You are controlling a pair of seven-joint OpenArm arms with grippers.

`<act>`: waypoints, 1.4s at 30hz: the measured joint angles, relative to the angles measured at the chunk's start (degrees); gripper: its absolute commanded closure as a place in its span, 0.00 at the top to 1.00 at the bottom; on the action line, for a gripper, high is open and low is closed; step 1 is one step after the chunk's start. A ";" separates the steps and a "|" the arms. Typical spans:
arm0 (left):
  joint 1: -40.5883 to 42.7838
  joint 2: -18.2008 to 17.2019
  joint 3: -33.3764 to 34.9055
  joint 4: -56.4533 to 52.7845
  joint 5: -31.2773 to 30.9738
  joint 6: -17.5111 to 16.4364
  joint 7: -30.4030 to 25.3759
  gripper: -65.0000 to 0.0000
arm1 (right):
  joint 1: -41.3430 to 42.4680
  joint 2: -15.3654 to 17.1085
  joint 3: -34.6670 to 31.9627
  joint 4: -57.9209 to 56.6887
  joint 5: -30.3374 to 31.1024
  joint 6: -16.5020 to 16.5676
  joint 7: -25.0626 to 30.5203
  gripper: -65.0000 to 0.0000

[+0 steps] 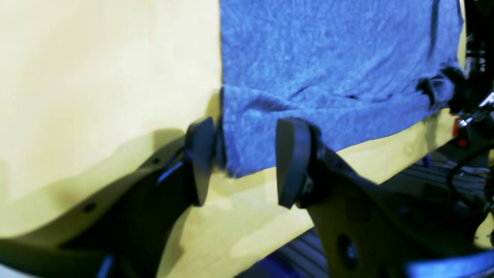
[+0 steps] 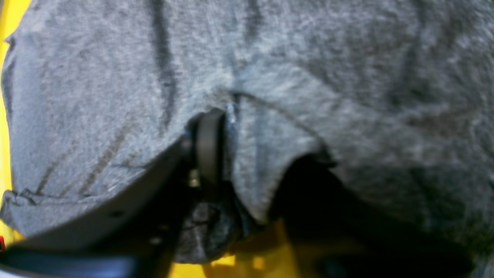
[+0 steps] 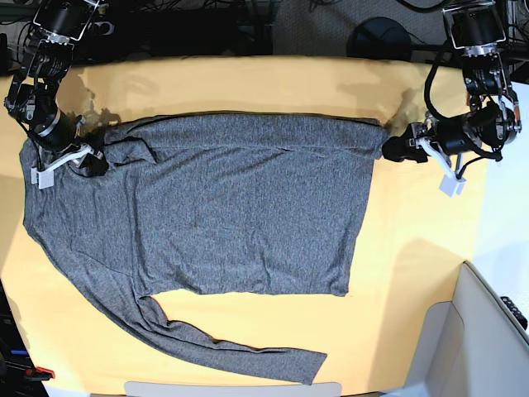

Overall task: Fold the T-shirt properly
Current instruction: 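Lower the collar edge onto the table and open both grippers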

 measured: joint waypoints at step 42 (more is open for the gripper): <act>4.00 -0.11 0.00 0.00 -0.04 0.00 0.04 0.37 | -4.83 8.87 -0.20 10.93 -27.50 -0.04 -11.82 0.59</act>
